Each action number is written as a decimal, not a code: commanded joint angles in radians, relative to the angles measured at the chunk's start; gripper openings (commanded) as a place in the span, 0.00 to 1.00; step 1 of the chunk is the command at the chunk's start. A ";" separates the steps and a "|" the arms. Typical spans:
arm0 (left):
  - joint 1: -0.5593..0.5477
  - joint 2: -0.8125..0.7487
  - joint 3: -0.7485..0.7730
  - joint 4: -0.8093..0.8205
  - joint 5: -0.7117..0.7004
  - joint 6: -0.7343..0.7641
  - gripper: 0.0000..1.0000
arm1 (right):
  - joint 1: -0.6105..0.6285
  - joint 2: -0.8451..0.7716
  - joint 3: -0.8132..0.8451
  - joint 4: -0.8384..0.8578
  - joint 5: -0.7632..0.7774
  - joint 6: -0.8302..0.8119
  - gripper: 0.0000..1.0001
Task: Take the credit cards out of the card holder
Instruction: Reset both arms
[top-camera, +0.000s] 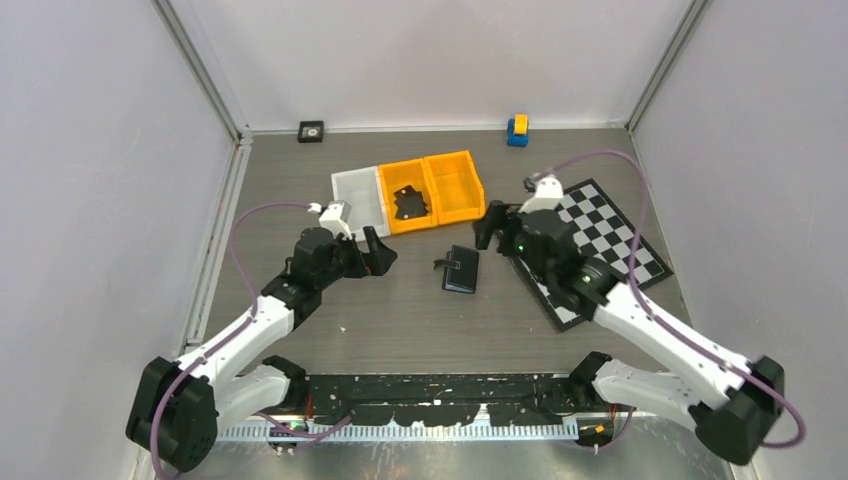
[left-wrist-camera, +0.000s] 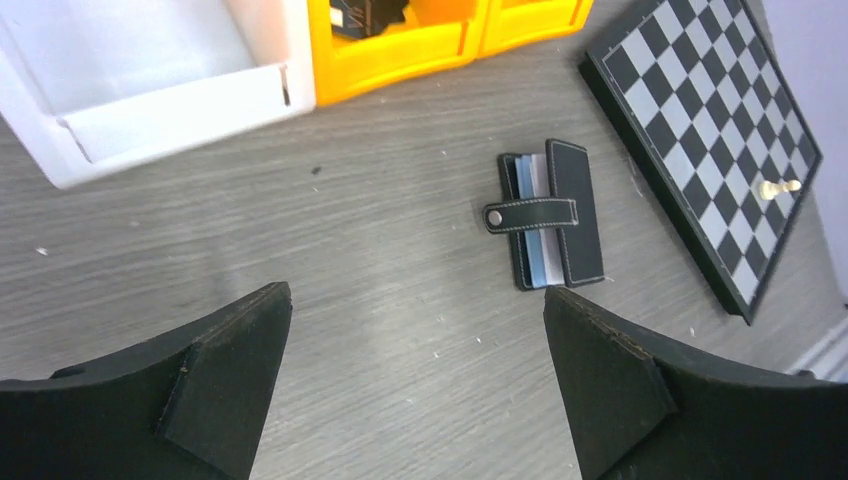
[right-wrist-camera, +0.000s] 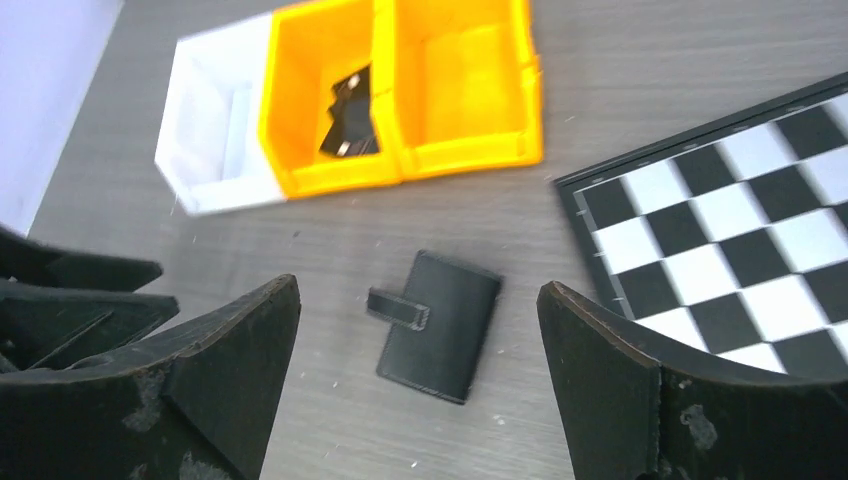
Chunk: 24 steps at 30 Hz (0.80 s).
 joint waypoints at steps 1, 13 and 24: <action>0.004 -0.029 0.010 0.059 -0.115 0.095 1.00 | -0.001 -0.179 -0.135 0.122 0.226 -0.090 0.93; 0.004 0.115 0.049 0.200 -0.023 0.356 0.96 | -0.258 -0.144 -0.366 0.466 0.173 -0.422 0.95; 0.112 0.220 0.109 0.067 -0.265 0.574 1.00 | -0.425 0.136 -0.518 0.877 0.096 -0.472 0.93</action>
